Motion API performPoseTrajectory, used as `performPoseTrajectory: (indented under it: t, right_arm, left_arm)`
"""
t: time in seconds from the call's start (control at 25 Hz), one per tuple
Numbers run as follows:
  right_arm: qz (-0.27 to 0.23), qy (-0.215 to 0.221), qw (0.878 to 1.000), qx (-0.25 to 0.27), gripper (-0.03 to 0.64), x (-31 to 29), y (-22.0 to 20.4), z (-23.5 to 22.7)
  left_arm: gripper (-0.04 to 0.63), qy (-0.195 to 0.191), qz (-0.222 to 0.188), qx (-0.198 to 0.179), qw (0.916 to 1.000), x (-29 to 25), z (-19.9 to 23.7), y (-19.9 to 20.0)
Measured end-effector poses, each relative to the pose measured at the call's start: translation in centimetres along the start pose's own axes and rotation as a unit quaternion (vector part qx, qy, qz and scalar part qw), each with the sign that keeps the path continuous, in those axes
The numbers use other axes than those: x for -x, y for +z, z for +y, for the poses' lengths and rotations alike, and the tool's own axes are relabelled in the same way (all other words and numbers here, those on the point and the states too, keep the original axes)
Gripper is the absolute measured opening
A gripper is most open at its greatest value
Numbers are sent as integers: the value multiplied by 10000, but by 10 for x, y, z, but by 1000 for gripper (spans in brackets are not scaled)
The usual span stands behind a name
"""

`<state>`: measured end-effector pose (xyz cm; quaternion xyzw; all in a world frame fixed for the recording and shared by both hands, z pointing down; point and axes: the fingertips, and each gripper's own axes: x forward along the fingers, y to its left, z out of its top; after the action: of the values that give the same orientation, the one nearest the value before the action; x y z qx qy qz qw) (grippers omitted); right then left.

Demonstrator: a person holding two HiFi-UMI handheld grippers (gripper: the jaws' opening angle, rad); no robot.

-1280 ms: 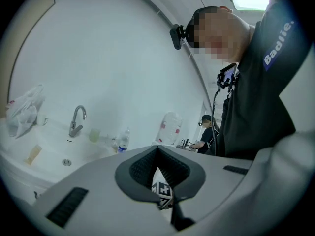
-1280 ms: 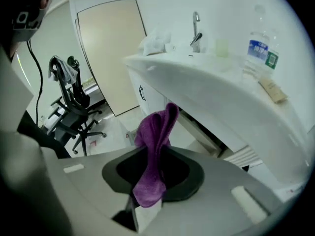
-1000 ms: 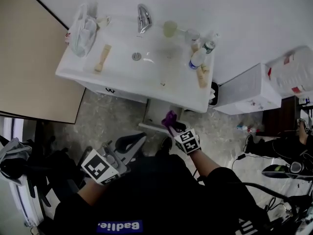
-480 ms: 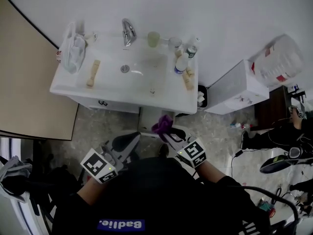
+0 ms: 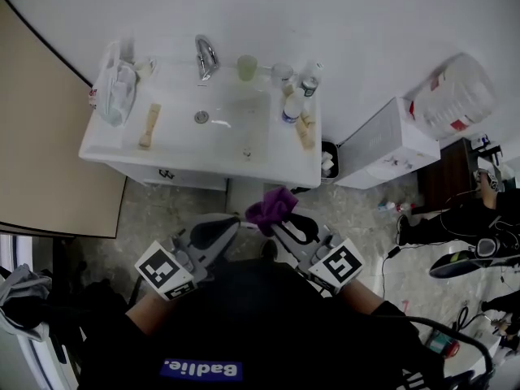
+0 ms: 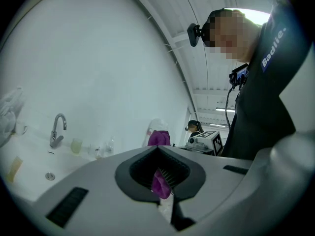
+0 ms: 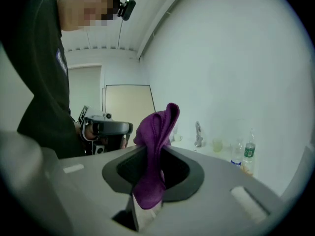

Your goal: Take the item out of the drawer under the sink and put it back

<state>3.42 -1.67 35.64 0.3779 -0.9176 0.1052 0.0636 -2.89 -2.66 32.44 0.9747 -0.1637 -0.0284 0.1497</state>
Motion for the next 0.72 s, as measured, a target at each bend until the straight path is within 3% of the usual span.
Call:
performPoseTrajectory:
  t: [0.2,0.36,0.72]
  right_arm:
    - [-297,-51,9995,-9,81,12,17,8]
    - [-505,-363,9979,-188,81,23,18,-2]
    - [-692,-371,9966,-268,80,36,19,3]
  left_arm:
    - [-11,-279,63,-99,9995,-6,-14,-2]
    - [-11,-473,261,49,9985,-13,-26,-14]
    - [-11,-552,286,100,9980,-20,-37,-20]
